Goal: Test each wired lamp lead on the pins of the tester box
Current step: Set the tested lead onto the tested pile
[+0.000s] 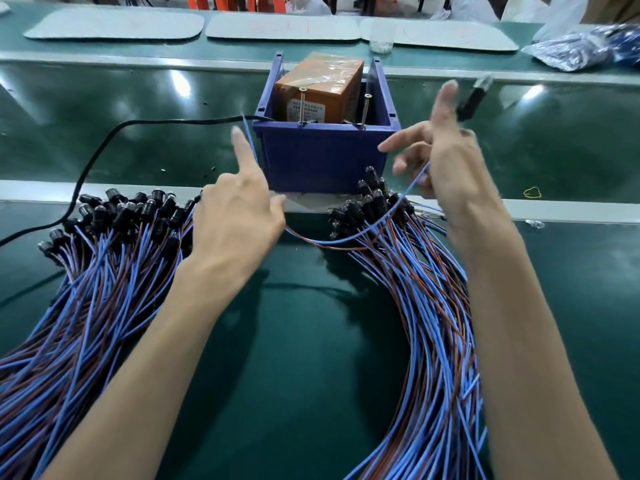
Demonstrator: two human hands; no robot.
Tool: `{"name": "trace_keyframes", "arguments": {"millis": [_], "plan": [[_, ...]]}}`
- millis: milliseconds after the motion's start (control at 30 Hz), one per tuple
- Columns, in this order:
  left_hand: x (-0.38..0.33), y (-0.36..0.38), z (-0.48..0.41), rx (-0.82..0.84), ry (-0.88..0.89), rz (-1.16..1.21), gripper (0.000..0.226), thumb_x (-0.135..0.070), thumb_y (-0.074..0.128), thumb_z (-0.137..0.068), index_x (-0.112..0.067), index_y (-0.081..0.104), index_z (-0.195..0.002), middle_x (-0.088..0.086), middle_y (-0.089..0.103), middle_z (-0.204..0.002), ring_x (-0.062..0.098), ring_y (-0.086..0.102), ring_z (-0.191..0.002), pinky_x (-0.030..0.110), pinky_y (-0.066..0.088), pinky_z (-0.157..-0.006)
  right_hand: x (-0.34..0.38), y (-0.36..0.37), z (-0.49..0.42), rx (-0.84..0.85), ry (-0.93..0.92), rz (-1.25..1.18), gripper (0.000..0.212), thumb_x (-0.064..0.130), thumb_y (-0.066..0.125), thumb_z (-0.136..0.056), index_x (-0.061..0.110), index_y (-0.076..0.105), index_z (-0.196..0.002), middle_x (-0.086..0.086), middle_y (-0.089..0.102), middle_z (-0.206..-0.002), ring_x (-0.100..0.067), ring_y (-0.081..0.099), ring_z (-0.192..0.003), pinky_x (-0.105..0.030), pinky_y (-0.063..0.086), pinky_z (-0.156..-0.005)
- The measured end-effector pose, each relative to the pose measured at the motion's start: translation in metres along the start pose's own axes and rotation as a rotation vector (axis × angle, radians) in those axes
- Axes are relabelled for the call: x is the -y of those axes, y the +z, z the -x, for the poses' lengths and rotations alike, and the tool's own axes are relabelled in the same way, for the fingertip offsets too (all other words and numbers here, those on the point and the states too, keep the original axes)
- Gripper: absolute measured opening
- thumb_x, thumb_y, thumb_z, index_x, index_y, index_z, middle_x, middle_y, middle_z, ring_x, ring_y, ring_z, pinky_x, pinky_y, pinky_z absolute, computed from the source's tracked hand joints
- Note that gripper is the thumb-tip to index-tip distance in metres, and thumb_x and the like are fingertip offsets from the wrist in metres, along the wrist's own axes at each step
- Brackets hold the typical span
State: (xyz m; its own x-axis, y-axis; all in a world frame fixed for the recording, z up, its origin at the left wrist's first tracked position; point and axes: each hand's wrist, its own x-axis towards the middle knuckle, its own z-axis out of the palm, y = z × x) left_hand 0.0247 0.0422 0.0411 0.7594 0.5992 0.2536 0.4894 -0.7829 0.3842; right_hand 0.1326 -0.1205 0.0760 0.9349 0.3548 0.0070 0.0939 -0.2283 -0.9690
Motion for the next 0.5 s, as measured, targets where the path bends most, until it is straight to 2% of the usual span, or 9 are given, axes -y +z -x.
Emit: {"name": "trace_keyframes", "arguments": {"millis": [67, 133, 167, 200, 267, 300, 367, 433, 500], "plan": [[0.002, 0.001, 0.002, -0.01, -0.027, -0.094, 0.098, -0.023, 0.061, -0.09, -0.005, -0.014, -0.15, 0.023, 0.062, -0.085, 0.043, 0.058, -0.079, 0.04, 0.035, -0.065, -0.001, -0.006, -0.001, 0.006, 0.023, -0.113, 0.074, 0.057, 0.02, -0.1, 0.012, 0.07, -0.071, 0.001, 0.06, -0.051, -0.005, 0.044, -0.039, -0.015, 0.035, -0.043], [0.004, 0.0, 0.002, -0.017, -0.02, -0.176, 0.1, -0.018, 0.06, -0.088, -0.009, -0.019, -0.149, 0.013, 0.049, -0.067, 0.034, 0.048, -0.064, 0.038, 0.032, -0.062, -0.002, -0.011, -0.002, 0.017, 0.04, -0.163, 0.063, 0.051, 0.031, -0.101, 0.01, 0.068, -0.07, 0.001, 0.06, -0.049, -0.007, 0.045, -0.038, -0.015, 0.036, -0.041], [0.004, -0.001, 0.001, 0.021, -0.006, -0.216, 0.097, -0.018, 0.059, -0.087, -0.016, -0.014, -0.151, 0.011, 0.045, -0.066, 0.032, 0.046, -0.064, 0.037, 0.032, -0.062, -0.002, -0.012, -0.003, 0.015, 0.043, -0.177, 0.055, 0.045, 0.038, -0.101, 0.009, 0.067, -0.071, 0.002, 0.061, -0.049, -0.007, 0.048, -0.038, -0.015, 0.038, -0.042], [0.004, -0.002, 0.0, 0.093, 0.008, -0.252, 0.089, -0.02, 0.058, -0.088, -0.023, -0.003, -0.153, 0.013, 0.05, -0.073, 0.034, 0.05, -0.072, 0.037, 0.033, -0.064, -0.003, -0.013, -0.003, 0.014, 0.039, -0.193, 0.045, 0.038, 0.046, -0.1, 0.008, 0.065, -0.073, 0.003, 0.061, -0.05, -0.006, 0.05, -0.039, -0.014, 0.04, -0.043], [0.006, -0.005, -0.002, 0.278, 0.039, -0.312, 0.067, -0.027, 0.058, -0.089, -0.034, 0.027, -0.148, 0.015, 0.062, -0.105, 0.037, 0.057, -0.099, 0.037, 0.039, -0.072, -0.004, -0.012, -0.003, 0.016, 0.021, -0.242, 0.022, 0.022, 0.058, -0.095, 0.008, 0.063, -0.078, 0.003, 0.064, -0.055, -0.003, 0.056, -0.045, -0.011, 0.043, -0.047], [0.005, -0.009, -0.002, 0.364, 0.065, -0.334, 0.058, -0.027, 0.059, -0.087, -0.036, 0.039, -0.141, 0.011, 0.063, -0.114, 0.034, 0.057, -0.107, 0.035, 0.043, -0.076, -0.004, -0.012, -0.003, 0.024, 0.012, -0.267, 0.015, 0.015, 0.06, -0.094, 0.009, 0.062, -0.08, 0.003, 0.066, -0.058, -0.003, 0.059, -0.048, -0.009, 0.045, -0.05], [0.002, -0.023, 0.002, 0.586, 0.162, -0.367, 0.05, -0.024, 0.061, -0.081, -0.039, 0.055, -0.129, -0.001, 0.069, -0.103, 0.023, 0.06, -0.104, 0.029, 0.048, -0.08, -0.004, -0.011, -0.003, 0.063, -0.007, -0.274, 0.012, 0.007, 0.06, -0.092, 0.009, 0.061, -0.081, 0.002, 0.068, -0.06, -0.003, 0.06, -0.051, -0.009, 0.046, -0.053], [-0.007, -0.032, 0.013, 0.945, 0.309, -0.393, 0.048, -0.023, 0.057, -0.079, -0.037, 0.058, -0.125, -0.014, 0.073, -0.074, 0.003, 0.063, -0.09, 0.018, 0.049, -0.073, -0.004, -0.011, -0.001, 0.139, -0.011, -0.182, 0.013, 0.008, 0.06, -0.092, 0.009, 0.063, -0.08, 0.002, 0.068, -0.057, -0.001, 0.057, -0.046, -0.008, 0.044, -0.049], [-0.022, -0.033, 0.03, 1.191, 0.448, -0.36, 0.044, -0.028, 0.051, -0.079, -0.032, 0.06, -0.122, -0.021, 0.068, -0.061, -0.007, 0.063, -0.072, 0.014, 0.049, -0.064, -0.004, -0.009, 0.002, 0.25, 0.006, -0.044, 0.014, 0.01, 0.061, -0.091, 0.009, 0.065, -0.078, 0.003, 0.067, -0.055, 0.0, 0.053, -0.043, -0.008, 0.042, -0.045]]}}
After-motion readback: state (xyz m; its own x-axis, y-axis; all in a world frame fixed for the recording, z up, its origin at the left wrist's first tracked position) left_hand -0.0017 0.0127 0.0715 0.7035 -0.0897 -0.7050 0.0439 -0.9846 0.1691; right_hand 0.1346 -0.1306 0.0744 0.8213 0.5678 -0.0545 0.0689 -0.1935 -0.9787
